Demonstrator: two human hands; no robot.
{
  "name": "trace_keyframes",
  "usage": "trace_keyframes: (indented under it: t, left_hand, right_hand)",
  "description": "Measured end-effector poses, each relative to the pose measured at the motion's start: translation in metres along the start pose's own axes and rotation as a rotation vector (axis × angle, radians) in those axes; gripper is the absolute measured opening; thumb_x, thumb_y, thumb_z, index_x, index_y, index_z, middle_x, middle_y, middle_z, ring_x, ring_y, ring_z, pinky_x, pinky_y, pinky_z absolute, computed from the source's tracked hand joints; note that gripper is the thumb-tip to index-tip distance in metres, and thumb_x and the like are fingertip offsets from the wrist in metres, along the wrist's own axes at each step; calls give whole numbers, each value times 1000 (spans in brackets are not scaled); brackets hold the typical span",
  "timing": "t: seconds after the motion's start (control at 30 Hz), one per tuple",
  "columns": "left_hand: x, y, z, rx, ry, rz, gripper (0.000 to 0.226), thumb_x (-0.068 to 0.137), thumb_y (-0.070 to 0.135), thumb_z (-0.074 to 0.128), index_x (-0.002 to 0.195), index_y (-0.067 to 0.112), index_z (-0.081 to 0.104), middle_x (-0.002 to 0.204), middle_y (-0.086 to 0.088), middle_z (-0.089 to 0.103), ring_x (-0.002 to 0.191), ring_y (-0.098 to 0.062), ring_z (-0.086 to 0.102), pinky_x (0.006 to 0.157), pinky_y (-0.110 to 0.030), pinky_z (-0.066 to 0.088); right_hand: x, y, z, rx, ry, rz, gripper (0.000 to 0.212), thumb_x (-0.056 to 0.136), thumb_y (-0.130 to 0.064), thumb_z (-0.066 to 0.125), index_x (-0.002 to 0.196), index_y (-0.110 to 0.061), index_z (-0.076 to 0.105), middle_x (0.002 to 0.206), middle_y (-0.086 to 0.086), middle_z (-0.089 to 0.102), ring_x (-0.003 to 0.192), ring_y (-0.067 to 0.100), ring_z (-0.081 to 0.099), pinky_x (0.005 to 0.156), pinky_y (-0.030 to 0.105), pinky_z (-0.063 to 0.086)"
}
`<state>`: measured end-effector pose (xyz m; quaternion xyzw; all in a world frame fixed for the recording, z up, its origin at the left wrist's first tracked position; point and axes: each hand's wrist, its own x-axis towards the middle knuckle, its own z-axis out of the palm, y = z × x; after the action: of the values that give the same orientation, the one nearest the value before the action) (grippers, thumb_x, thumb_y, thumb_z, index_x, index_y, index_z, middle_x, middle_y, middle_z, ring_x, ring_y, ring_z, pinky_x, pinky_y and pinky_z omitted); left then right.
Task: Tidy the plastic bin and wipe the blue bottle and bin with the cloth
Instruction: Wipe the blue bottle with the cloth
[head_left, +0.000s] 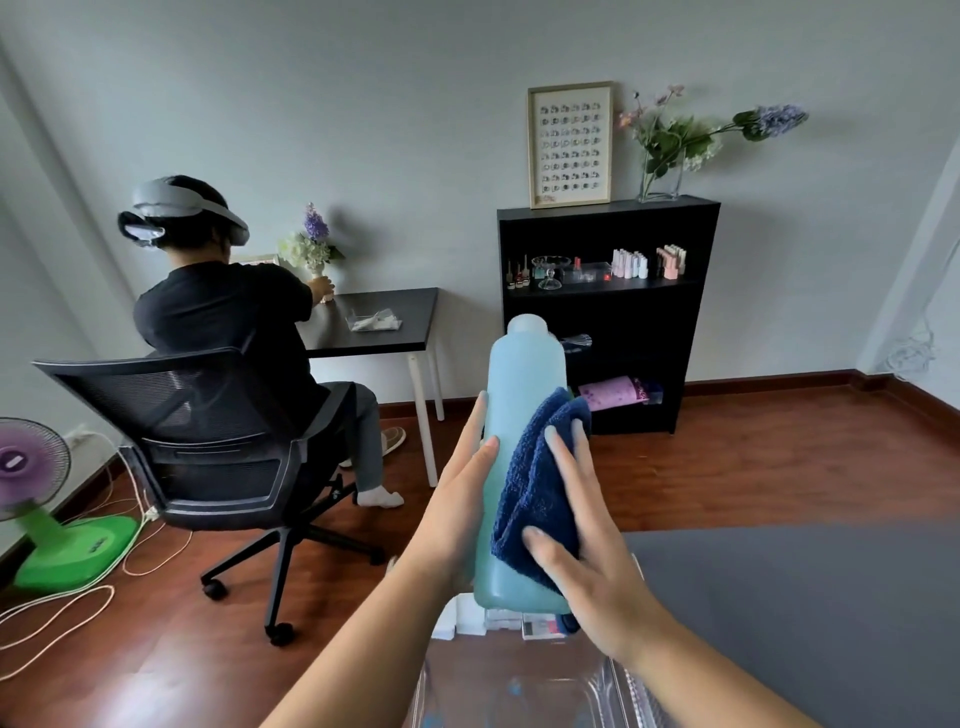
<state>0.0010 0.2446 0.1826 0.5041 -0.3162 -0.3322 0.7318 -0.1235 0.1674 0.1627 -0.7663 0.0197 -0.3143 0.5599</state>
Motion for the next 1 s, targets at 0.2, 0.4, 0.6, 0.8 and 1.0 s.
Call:
trace_keyframes:
  t: [0.2,0.4,0.6,0.8,1.0]
  left_hand:
    - [-14,-7,8,-89,-97,-34,62,89,25,61,142,44,35,134,-10,58,115,-39,59,93,-53,48]
    - [-12,-1,13,-140,53,57,80,78,19,72,144,39,33,127,-11,63,108,-37,64,87,-53,53]
    - [3,10,0,-75,93,76,56,88,31,60,141,37,41,140,-9,51,120,-34,56,98,-56,45]
    - [3,6,4,-14,-50,38,45,101,32,41,142,47,32,139,7,53,123,-19,55,94,-37,51]
    - [-11,7,15,-76,-155,60,67,87,27,67,142,46,33,131,-9,60,110,-34,63,82,-45,54]
  right_hand:
    - [72,6,-28,-14,66,61,66,90,-25,51,142,-47,17,158,-19,-6,128,-31,3,101,-6,15]
    - [75,-2,-27,391,-20,207,51,84,-34,54,122,-66,42,122,-26,62,111,2,62,78,19,53]
    - [5,-4,-5,338,-80,151,73,83,-31,57,139,-60,21,143,-30,41,130,-3,45,91,12,46]
    - [16,-14,-4,-154,24,-84,80,82,-36,56,147,-44,11,156,-30,-7,143,-8,-5,115,23,19]
    - [84,-25,-34,12,98,-3,82,87,-35,55,149,-38,1,151,-33,9,133,-23,16,102,-1,24]
